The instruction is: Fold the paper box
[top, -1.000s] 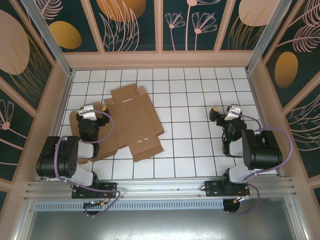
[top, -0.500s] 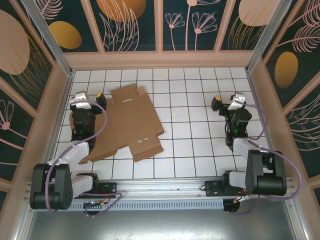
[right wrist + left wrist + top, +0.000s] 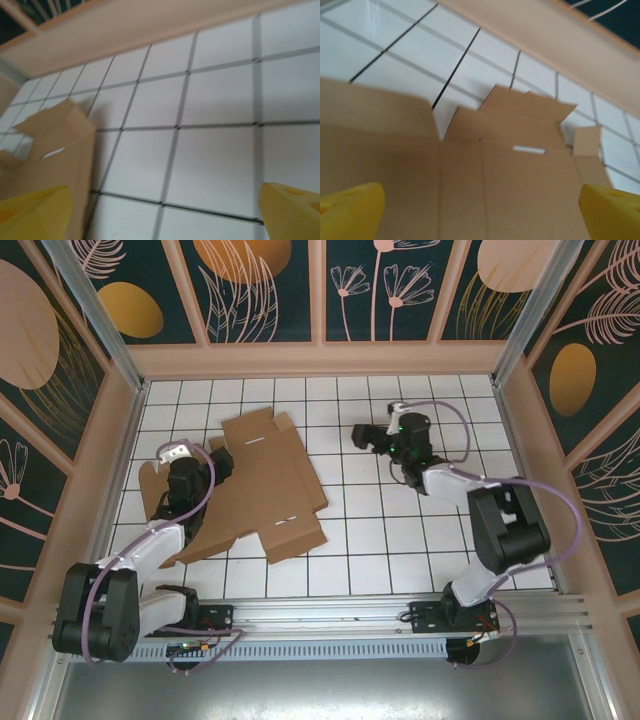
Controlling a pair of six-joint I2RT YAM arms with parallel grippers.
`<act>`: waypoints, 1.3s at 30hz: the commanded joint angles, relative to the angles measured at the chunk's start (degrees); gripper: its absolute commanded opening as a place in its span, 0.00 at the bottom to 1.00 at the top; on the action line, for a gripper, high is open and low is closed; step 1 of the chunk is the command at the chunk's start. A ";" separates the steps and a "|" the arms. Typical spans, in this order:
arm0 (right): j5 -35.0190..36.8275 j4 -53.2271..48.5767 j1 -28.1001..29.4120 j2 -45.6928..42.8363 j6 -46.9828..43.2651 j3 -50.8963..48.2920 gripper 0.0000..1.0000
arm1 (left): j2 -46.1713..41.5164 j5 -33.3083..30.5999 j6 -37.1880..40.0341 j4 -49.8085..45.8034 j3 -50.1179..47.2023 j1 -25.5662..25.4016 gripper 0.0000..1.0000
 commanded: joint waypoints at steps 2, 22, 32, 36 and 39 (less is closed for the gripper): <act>-7.08 -0.82 5.37 6.49 9.86 5.56 0.92 | 2.38 0.09 -4.77 -4.53 0.02 -0.08 0.99; -20.62 3.31 11.30 23.61 19.76 13.49 0.48 | 16.06 6.58 -10.02 5.47 -3.35 -0.14 0.99; -20.00 2.63 12.12 25.19 19.19 16.58 0.07 | 15.80 8.06 -9.68 7.60 -4.00 -0.14 0.99; -15.57 -6.21 10.78 22.46 12.97 17.63 0.00 | 9.20 8.84 -5.58 6.59 -4.91 -0.14 0.99; -11.61 -12.57 9.20 18.43 7.09 15.87 0.00 | 2.88 6.21 -1.98 1.62 -4.04 -0.15 0.99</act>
